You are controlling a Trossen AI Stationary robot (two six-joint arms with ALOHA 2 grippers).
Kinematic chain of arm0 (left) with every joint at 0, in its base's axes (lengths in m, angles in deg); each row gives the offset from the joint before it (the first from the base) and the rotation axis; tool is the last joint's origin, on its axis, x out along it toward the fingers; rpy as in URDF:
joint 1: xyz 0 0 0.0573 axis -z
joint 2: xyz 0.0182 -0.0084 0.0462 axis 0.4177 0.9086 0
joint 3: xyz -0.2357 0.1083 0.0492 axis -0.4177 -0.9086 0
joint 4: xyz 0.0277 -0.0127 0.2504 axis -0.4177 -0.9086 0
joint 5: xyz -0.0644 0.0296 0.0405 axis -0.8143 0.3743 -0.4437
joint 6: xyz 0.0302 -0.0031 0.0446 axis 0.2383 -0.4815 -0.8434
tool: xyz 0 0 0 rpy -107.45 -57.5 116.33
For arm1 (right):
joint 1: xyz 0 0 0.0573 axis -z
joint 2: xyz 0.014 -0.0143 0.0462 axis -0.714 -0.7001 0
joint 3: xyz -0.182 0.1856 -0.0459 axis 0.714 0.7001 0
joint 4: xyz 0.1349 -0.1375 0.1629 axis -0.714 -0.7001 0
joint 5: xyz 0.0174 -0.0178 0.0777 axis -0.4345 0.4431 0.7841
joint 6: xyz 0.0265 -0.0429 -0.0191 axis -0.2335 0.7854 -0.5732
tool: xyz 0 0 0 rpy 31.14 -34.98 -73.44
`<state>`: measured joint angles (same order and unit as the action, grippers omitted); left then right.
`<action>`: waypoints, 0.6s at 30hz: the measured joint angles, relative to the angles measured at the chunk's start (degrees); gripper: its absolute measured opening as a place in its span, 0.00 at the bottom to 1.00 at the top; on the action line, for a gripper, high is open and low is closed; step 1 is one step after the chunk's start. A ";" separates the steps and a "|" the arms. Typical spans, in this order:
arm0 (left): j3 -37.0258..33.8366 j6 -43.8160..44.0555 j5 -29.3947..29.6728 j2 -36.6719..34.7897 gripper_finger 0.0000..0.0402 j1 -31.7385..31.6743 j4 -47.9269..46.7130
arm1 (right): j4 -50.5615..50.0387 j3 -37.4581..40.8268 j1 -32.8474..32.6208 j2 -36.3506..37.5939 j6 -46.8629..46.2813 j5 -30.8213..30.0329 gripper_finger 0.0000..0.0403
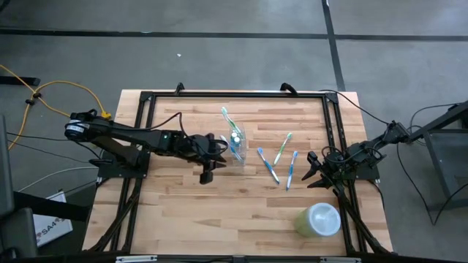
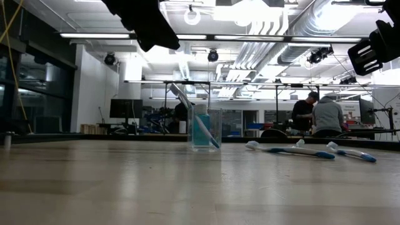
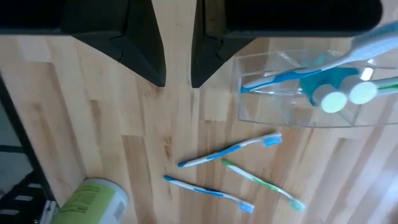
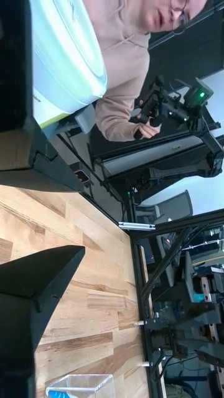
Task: Pick & Place toothbrushing station
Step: Put the green toothbrush into the transparent organizer
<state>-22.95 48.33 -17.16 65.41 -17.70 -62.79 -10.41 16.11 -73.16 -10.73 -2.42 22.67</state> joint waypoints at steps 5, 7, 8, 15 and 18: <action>0.00 -0.61 -4.48 0.00 0.18 0.00 -0.02 | 0.00 0.01 0.01 0.01 0.00 0.00 0.35; 0.00 -0.99 -6.59 0.00 0.18 0.00 -0.04 | 0.00 0.00 0.01 0.00 0.00 0.00 0.35; 0.00 -1.06 -7.47 0.00 0.18 0.00 -0.04 | 0.02 0.01 0.01 0.02 0.00 0.00 0.35; 0.00 -5.95 -10.87 0.00 0.14 0.94 0.24 | 0.00 0.02 0.02 0.00 0.00 0.00 0.35; 0.00 -7.60 -10.86 -0.21 0.06 1.87 0.79 | 0.00 0.02 0.02 0.00 0.00 0.00 0.35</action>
<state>-22.95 40.73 -28.01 65.20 -15.83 -62.00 -10.41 16.13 -73.14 -10.73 -2.42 22.67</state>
